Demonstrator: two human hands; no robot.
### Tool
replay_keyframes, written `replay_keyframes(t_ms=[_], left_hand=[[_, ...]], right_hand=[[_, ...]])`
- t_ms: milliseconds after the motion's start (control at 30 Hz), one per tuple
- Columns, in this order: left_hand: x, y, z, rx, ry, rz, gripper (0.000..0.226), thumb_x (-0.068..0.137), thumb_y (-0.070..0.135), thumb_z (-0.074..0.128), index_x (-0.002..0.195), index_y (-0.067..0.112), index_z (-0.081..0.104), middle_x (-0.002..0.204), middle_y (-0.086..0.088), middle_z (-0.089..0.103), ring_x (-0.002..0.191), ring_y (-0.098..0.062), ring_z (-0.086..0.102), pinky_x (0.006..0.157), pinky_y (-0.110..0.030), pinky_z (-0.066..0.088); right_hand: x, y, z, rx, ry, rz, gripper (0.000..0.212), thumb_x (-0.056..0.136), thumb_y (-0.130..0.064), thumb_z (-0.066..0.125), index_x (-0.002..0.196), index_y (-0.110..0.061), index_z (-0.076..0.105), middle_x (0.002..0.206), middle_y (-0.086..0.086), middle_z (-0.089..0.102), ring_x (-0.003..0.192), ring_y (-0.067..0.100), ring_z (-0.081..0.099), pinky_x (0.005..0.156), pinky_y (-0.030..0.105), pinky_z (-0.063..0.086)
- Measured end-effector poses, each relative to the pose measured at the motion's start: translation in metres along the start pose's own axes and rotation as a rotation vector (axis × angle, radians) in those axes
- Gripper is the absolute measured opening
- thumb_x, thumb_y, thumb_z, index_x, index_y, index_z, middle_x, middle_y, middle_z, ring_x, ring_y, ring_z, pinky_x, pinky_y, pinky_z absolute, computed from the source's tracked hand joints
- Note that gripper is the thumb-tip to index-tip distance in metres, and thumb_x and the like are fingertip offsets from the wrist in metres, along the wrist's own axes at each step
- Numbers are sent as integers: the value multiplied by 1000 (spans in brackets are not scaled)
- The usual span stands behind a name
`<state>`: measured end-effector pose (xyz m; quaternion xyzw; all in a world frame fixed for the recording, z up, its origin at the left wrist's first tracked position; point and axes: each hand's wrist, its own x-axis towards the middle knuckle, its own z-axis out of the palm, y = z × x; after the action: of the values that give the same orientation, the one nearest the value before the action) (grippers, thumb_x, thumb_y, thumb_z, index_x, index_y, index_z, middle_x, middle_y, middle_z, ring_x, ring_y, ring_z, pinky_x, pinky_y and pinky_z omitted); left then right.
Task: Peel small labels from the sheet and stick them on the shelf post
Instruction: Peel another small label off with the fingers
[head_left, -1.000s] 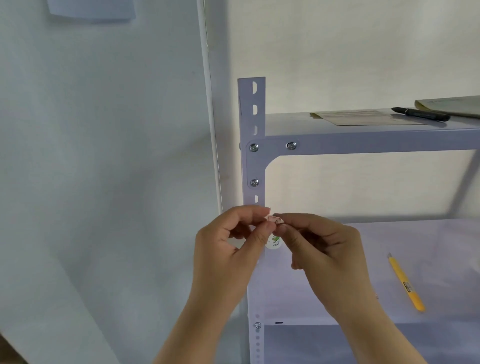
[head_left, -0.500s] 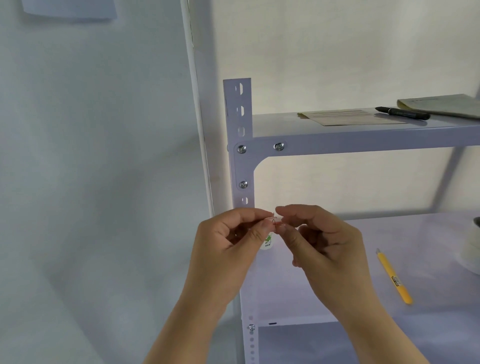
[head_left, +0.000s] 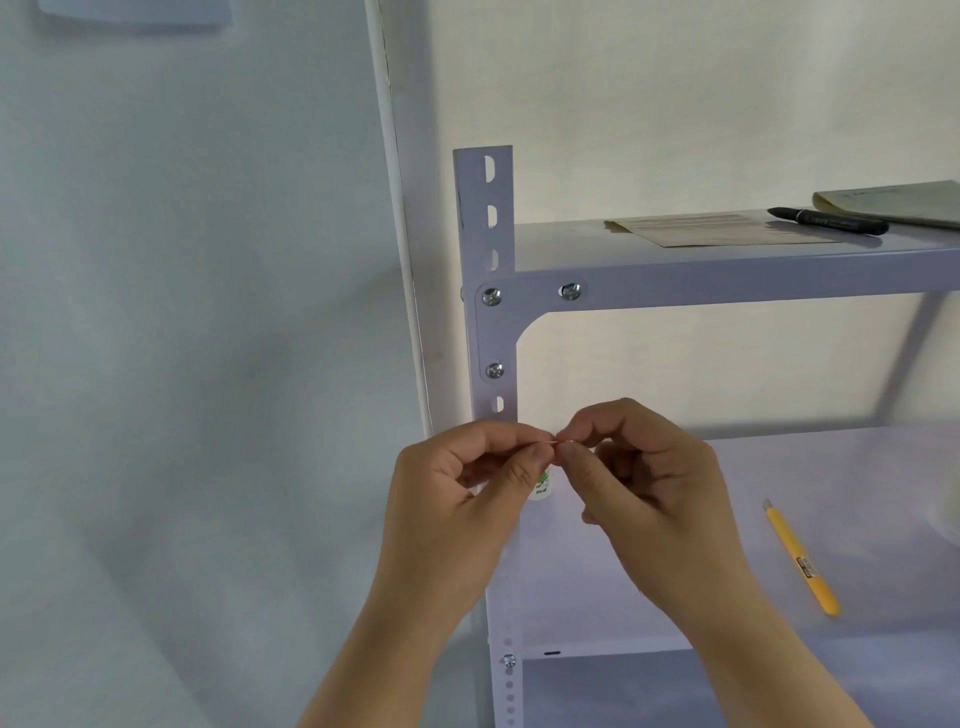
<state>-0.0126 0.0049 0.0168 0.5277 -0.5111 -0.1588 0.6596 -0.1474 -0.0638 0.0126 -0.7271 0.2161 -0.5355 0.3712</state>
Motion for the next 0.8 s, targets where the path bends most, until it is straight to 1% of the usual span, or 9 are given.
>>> replay_keyframes(t_ms=[33,100,167,267,367,467,533,667,800], left_hand=[[0,0,1,-28,16,-8,25,85,7,76,83,31,81,80,9,81,78,-13,77,76,-25,60],[0,-1,4,-74,49,-18,26,83,3,76,80,28,82,79,5,82,76,-14,77,71,-24,60],[1,-3,5,-110,74,-21,22,82,4,77,82,25,79,80,1,81,76,-19,78,71,-24,60],[3,-4,4,-97,59,8,19,83,4,77,85,21,70,78,0,80,77,-22,77,71,-25,59],[5,-4,2,-16,47,40,24,85,3,75,80,27,77,78,6,80,77,-14,77,70,-22,59],[6,-2,2,1,42,13,28,85,5,75,84,32,81,80,11,81,79,-13,77,74,-23,61],[6,0,2,-2,29,-10,30,84,6,76,87,35,81,82,14,82,80,-11,78,75,-24,61],[7,3,1,41,41,3,28,79,9,81,85,36,81,81,16,81,77,-7,77,74,-19,59],[5,4,0,191,79,95,24,79,14,81,90,35,81,84,21,79,76,-3,74,70,-10,54]], right_hand=[[1,0,1,31,-6,33,8,84,-19,64,80,-26,67,61,11,60,52,33,53,46,45,49],[2,1,3,109,-30,94,7,85,-17,61,83,-20,66,69,7,67,60,22,64,49,33,51],[4,2,4,178,-47,134,8,85,-15,60,83,-15,67,73,1,70,66,18,65,52,27,51],[7,1,3,241,-25,172,10,85,-8,67,77,-13,72,67,4,70,58,17,61,50,27,50],[8,-1,1,263,6,172,19,86,1,69,76,-14,75,66,13,70,50,17,58,47,27,49],[9,-1,-2,247,29,148,15,84,1,72,84,-14,73,67,12,69,48,18,58,47,27,50],[10,-1,-4,204,19,111,17,85,3,70,82,-14,73,68,11,70,49,17,60,47,26,51],[10,0,-7,118,-12,80,24,87,-1,69,89,-23,79,68,-1,74,53,12,64,50,24,54],[10,-2,-8,31,-47,65,28,84,0,72,91,-27,78,66,-13,71,54,10,62,51,19,53]])
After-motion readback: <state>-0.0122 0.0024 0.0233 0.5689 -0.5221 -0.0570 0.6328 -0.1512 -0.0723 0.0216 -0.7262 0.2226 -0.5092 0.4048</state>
